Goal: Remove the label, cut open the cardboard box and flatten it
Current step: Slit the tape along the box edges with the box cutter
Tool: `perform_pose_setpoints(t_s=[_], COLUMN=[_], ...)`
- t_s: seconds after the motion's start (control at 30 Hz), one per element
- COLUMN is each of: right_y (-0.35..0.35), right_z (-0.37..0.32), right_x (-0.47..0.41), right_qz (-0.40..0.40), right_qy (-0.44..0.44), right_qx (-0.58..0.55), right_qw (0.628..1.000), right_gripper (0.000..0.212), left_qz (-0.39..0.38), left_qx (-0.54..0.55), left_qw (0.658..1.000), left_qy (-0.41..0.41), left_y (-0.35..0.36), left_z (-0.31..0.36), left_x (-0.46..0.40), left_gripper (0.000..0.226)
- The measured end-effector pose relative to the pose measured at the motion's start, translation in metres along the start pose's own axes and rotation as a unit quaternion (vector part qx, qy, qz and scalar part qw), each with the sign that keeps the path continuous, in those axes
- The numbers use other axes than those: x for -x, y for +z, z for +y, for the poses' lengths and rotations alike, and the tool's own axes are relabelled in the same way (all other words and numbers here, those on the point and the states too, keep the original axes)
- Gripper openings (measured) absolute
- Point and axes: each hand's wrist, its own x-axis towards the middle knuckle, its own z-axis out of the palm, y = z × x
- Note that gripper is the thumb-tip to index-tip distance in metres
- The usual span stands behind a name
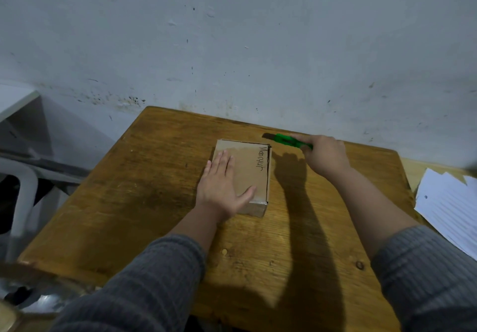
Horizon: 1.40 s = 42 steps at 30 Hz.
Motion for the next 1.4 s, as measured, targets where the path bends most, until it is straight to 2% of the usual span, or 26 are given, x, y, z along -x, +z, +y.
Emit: perform_pose_setpoints(t_s=[0.1, 0.17, 0.23, 0.33, 0.43, 0.57, 0.77, 1.13, 1.4], right_y=[-0.002, -0.001, 0.004, 0.013, 0.022, 0.033, 0.037, 0.045, 0.036], right_z=[0.0, -0.001, -0.005, -0.016, -0.032, -0.049, -0.078, -0.093, -0.102], right_x=[0.016, 0.032, 0.05, 0.075, 0.097, 0.12, 0.138, 0.135, 0.134], right_qz=[-0.025, -0.029, -0.036, -0.047, -0.023, 0.011, 0.083, 0.092, 0.088], right_qy=[0.054, 0.057, 0.062, 0.07, 0.042, -0.058, -0.13, -0.144, -0.171], right_qx=[-0.18, -0.212, -0.217, -0.225, -0.193, -0.087, 0.009, 0.071, 0.107], right_qw=[0.982, 0.975, 0.974, 0.971, 0.98, 0.994, 0.988, 0.983, 0.976], right_gripper=[0.038, 0.036, 0.036, 0.036, 0.034, 0.04, 0.034, 0.032, 0.037], left_qz=[-0.009, -0.031, -0.056, -0.082, -0.092, -0.082, -0.045, -0.051, -0.052], left_qx=[0.097, 0.171, 0.151, 0.055, 0.025, 0.018, 0.059, 0.051, -0.013], left_qw=[0.995, 0.985, 0.986, 0.99, 0.986, 0.982, 0.981, 0.98, 0.982], left_qy=[0.005, 0.01, 0.041, 0.101, 0.14, 0.17, 0.18, 0.185, 0.181], left_y=[-0.007, -0.017, -0.024, -0.023, -0.023, -0.028, -0.023, -0.017, -0.021], left_z=[-0.004, -0.013, -0.026, -0.05, -0.066, -0.071, -0.076, -0.077, -0.072], left_x=[-0.001, 0.0, 0.006, 0.015, 0.015, 0.015, 0.021, 0.016, 0.02], left_gripper=[0.095, 0.096, 0.104, 0.11, 0.098, 0.094, 0.092, 0.092, 0.089])
